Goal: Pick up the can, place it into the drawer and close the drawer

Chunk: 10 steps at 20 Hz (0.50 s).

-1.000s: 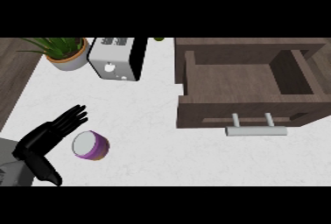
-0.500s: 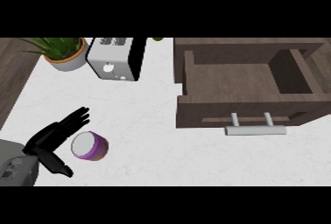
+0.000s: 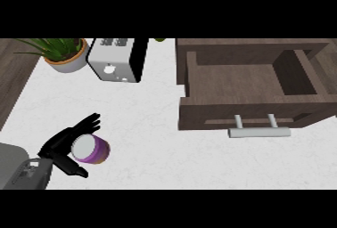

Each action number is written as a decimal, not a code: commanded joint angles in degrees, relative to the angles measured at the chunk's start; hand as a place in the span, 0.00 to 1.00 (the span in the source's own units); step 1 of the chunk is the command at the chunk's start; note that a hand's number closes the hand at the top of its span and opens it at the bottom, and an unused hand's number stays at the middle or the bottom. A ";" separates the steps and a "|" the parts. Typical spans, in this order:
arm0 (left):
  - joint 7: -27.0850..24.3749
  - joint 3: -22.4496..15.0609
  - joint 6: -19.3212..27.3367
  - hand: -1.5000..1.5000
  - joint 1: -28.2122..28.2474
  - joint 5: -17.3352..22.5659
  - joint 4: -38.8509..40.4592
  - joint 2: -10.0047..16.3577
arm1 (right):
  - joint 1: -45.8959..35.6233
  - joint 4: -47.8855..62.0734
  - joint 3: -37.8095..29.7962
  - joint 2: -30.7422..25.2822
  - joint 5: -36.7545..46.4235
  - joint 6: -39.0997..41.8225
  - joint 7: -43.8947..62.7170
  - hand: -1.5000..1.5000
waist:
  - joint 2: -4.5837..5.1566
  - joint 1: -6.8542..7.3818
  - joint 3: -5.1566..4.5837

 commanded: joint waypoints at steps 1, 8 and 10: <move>-6.58 -1.18 -5.50 0.00 -0.50 -0.76 3.39 -1.75 | 0.43 -0.92 -0.28 0.81 -0.12 0.17 0.80 0.00 | 0.01 0.11 0.01; -6.14 -0.63 -8.85 1.00 -0.29 1.54 4.78 -1.67 | 0.47 -2.68 -0.94 2.00 -0.02 -0.24 1.62 0.00 | -0.18 0.70 0.07; -5.41 -0.51 -8.94 1.00 -4.52 1.22 9.21 -2.34 | -0.66 -0.28 -1.27 0.05 -1.98 0.69 1.95 0.00 | 0.26 -0.31 -0.05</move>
